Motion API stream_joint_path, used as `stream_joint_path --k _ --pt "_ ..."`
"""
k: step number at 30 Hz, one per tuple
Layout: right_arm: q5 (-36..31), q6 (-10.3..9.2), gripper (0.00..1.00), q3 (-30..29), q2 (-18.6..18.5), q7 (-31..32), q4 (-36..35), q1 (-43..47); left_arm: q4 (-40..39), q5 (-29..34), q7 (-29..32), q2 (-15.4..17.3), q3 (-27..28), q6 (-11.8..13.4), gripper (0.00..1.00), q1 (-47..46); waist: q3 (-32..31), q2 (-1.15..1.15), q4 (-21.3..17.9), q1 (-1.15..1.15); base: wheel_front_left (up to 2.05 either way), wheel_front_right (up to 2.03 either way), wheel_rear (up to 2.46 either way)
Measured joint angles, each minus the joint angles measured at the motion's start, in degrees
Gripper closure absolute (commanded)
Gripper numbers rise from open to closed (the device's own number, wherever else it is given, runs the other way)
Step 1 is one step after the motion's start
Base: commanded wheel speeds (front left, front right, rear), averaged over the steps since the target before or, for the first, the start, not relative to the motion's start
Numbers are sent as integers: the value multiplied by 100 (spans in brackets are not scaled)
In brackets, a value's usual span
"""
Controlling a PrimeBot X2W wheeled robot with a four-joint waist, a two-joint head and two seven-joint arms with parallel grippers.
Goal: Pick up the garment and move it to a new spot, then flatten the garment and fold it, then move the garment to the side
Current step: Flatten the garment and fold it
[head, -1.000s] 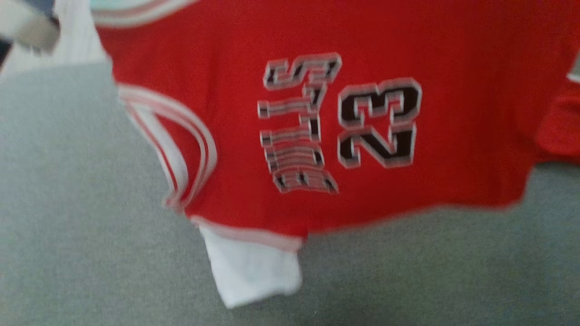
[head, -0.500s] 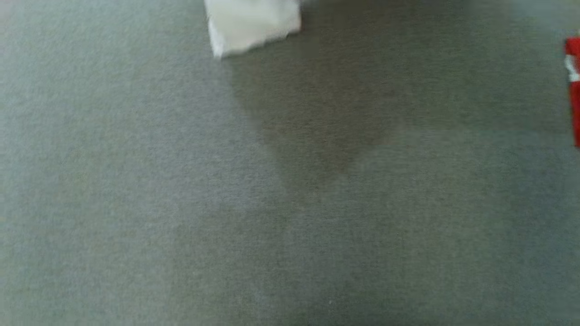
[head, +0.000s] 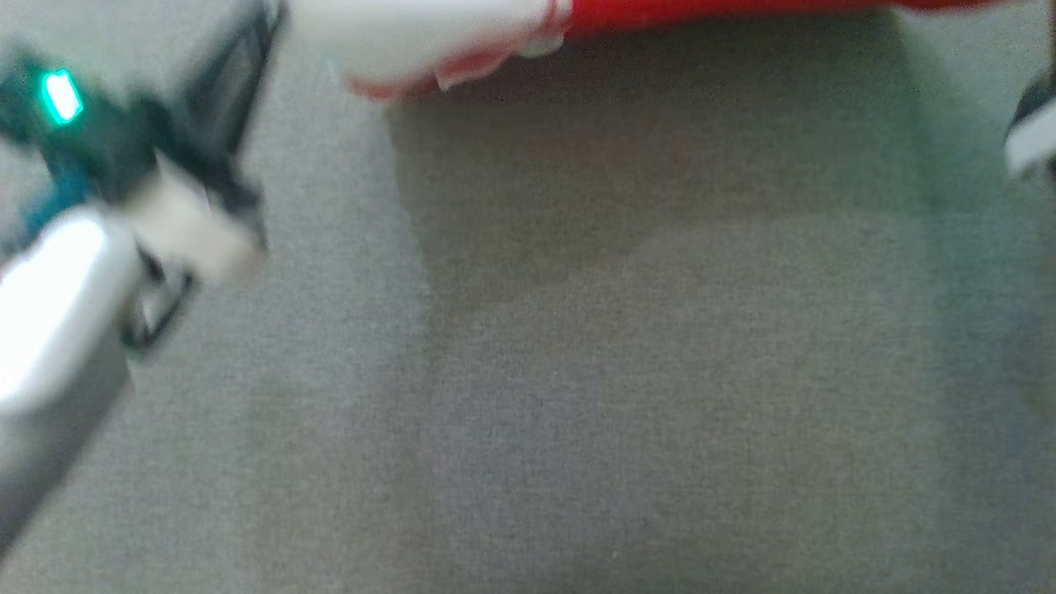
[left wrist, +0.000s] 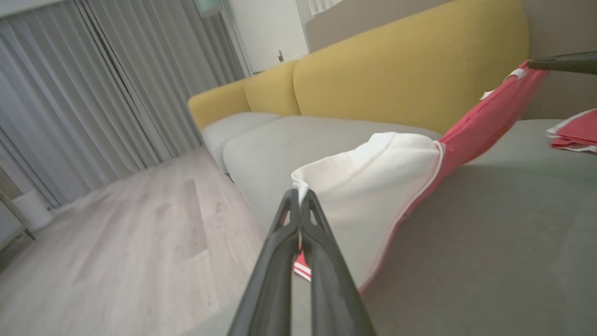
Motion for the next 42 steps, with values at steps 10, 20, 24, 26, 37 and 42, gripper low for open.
stream_joint_path --k 10,20,24,26,37,42 --pt "331 0 100 -501 -83 -41 -523 2527 -1213 -505 1 436 -385 635 100 2925 -874 0 -3 -2 0 0 0" --pt "183 0 100 -1159 172 -32 -1429 4670 -1699 -625 1 548 -368 1060 100 4390 -1311 0 -54 -1 0 0 0" --pt "58 0 100 -1384 279 116 -1798 5077 -1835 -679 1 644 -361 1106 100 4596 -1308 0 -101 0 0 0 0" --pt "-16 0 100 -1540 334 238 -1953 5105 -1839 -678 1 649 -319 1102 100 4560 -1258 0 -105 0 0 0 0" --pt "-379 0 100 -1949 447 920 -2186 3955 -1167 -16 189 229 -151 816 100 2574 -571 0 -9 2 0 0 0" --pt "-478 0 100 -1913 442 1001 -2047 3393 -656 141 212 -30 -133 532 100 1807 -260 0 58 2 0 0 0"
